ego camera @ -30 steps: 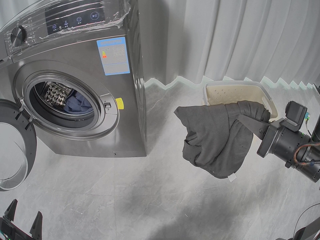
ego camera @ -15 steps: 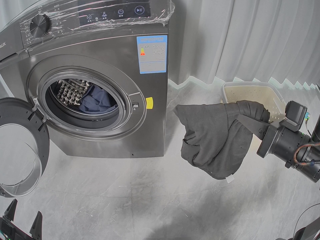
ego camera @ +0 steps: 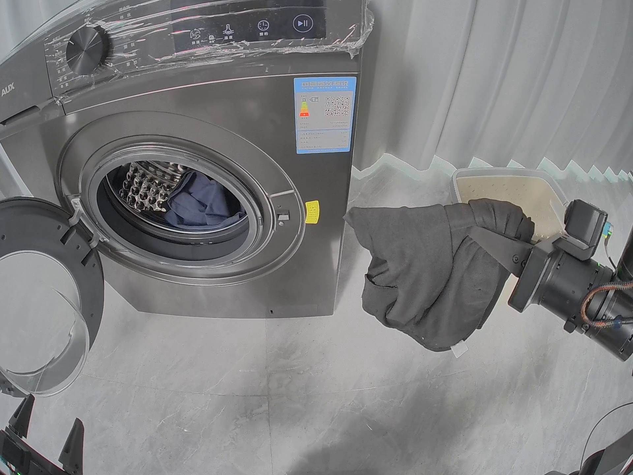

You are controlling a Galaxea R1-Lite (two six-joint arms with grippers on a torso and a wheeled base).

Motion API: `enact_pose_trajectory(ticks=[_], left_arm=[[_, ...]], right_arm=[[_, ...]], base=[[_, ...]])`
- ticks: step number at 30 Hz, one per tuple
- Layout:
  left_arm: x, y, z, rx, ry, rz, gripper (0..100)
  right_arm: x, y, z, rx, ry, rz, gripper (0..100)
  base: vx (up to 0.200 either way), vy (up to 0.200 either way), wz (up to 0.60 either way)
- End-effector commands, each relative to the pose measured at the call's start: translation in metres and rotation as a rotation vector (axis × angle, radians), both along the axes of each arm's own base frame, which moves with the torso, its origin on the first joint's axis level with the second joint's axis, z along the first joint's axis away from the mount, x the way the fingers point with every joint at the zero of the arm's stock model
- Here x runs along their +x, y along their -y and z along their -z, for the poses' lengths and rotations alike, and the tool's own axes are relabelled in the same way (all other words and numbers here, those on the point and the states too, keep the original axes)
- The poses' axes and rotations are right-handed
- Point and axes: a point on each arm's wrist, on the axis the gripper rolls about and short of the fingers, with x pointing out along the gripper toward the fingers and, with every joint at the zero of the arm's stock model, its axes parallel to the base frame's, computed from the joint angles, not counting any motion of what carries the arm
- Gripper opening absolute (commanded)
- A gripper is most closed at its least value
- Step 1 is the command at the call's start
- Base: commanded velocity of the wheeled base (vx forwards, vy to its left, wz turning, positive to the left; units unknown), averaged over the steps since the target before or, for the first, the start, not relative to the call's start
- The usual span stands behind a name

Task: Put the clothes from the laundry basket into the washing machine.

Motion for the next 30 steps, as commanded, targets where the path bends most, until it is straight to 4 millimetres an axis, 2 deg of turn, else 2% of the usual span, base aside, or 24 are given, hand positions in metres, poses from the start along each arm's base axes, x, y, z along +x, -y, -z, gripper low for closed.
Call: enact_pose_trajectory(ticks=[1,8,17,30], left_arm=[[-0.0003,0.0,0.0045,0.0,0.003,-0.001,100],[-0.0003,0.0,0.0045,0.0,0.003,-0.001,100],[-0.0003,0.0,0.0045,0.001,0.003,-0.001,100],[-0.0003,0.0,0.0045,0.0,0.003,-0.001,100]], right_arm=[[0.0001,-0.0002,0.001,-0.003,-0.003,0.0,0],[0.0004,-0.0004,0.0013,-0.002,-0.005,0.0,0],[0.0003,-0.0003,0.0017,-0.003,-0.006,0.0,0],[0.0002,-0.0003,0.0023,-0.007,-0.007,0.0,0]], base=[[-0.2,0.0,0.0],[-0.2,0.0,0.0],[0.0,0.0,0.0],[0.0,0.2,0.0]])
